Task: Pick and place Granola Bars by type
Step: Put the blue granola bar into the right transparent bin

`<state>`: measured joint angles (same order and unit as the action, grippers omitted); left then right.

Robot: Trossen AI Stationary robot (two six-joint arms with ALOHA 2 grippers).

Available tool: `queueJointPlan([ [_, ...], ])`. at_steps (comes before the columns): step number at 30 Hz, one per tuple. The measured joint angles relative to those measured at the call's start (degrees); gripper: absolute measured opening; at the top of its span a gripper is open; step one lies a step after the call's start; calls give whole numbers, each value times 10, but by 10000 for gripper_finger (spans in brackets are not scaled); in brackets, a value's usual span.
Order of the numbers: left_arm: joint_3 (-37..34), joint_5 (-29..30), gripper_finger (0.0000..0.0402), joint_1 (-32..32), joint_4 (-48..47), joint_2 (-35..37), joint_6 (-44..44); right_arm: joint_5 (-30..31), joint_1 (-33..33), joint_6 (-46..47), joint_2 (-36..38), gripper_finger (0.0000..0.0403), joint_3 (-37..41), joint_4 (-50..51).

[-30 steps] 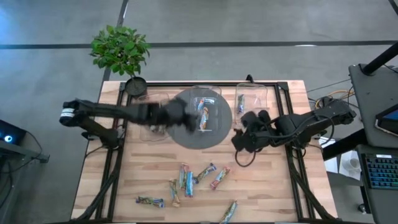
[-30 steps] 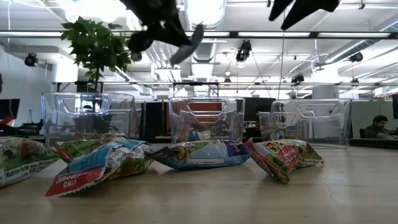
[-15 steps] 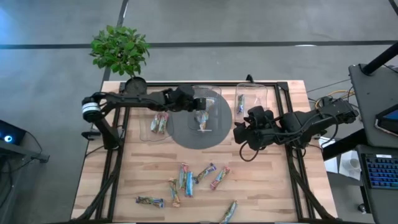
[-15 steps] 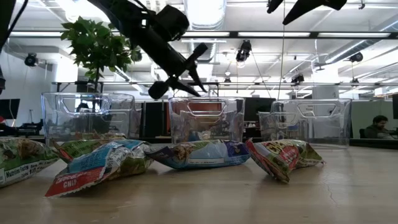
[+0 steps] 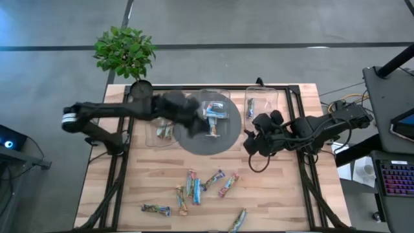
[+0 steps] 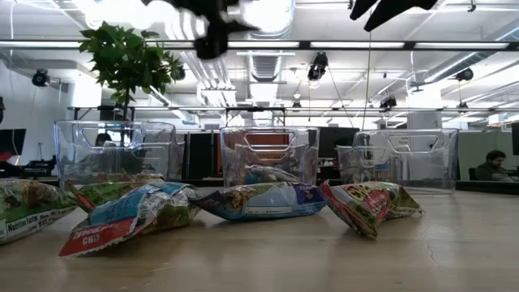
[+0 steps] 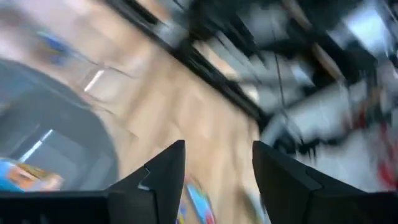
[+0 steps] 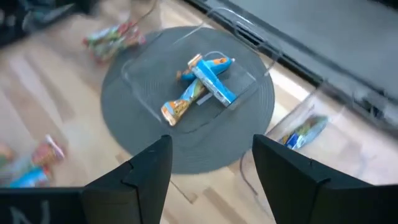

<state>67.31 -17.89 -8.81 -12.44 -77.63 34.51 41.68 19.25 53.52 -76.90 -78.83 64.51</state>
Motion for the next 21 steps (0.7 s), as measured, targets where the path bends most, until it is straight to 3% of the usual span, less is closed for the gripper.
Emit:
queueJointPlan([
  [5,0,74,169,119,-110,61,-11,-47,-1,-78,0,212,4,-7],
  [10,-9,163,169,259,-216,74,29,-226,1,-209,-1,212,39,-6],
  [12,-11,184,168,319,-253,68,53,-272,2,-235,-1,212,62,-6],
  [17,-11,211,168,457,-281,18,130,-299,1,-223,-1,210,111,-32],
  [21,-11,218,168,532,-282,-45,163,-302,1,-198,-1,210,137,-72],
])
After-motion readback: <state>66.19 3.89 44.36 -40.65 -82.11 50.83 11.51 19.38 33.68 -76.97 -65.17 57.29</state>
